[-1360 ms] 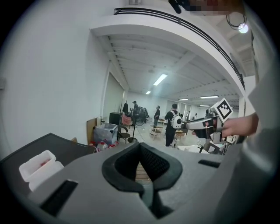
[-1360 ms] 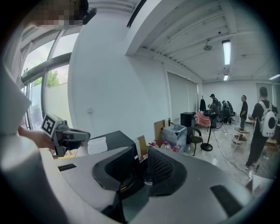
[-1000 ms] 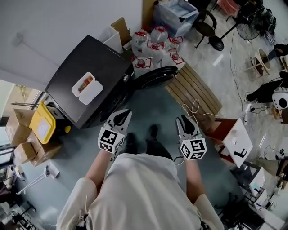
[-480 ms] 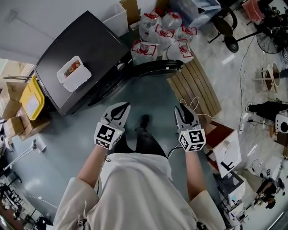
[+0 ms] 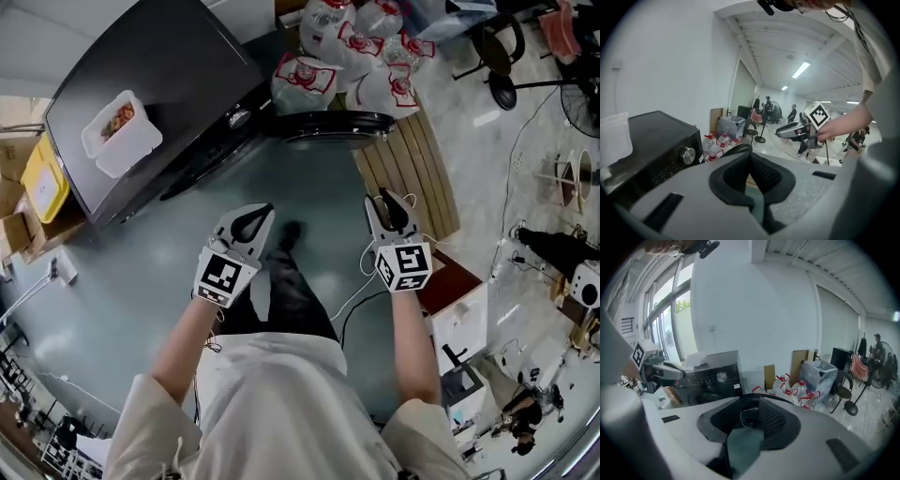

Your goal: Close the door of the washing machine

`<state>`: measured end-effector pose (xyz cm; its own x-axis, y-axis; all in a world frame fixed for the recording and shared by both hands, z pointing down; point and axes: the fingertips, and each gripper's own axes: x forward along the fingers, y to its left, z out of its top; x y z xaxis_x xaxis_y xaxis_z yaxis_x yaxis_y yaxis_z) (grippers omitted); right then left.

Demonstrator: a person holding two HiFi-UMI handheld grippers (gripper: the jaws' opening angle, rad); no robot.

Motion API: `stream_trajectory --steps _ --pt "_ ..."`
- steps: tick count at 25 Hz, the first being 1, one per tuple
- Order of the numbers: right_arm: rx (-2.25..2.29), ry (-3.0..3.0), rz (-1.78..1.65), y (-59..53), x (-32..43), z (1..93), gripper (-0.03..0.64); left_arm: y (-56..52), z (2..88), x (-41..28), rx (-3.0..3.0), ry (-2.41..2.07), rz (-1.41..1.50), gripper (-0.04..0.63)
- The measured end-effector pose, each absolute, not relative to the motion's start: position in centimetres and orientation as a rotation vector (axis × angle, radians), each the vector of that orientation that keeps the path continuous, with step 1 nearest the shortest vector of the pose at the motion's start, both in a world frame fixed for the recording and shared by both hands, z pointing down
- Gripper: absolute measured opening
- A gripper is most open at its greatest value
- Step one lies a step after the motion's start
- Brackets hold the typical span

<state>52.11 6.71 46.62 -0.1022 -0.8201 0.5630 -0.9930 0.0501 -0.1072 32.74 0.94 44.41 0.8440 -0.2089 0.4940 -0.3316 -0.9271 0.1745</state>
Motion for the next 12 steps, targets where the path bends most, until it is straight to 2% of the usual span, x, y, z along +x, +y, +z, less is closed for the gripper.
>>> stream_trajectory --steps 12 --pt "1.659 -1.926 0.597 0.8 57.8 57.5 0.178 -0.1 54.6 36.7 2.721 -0.408 0.763 0.008"
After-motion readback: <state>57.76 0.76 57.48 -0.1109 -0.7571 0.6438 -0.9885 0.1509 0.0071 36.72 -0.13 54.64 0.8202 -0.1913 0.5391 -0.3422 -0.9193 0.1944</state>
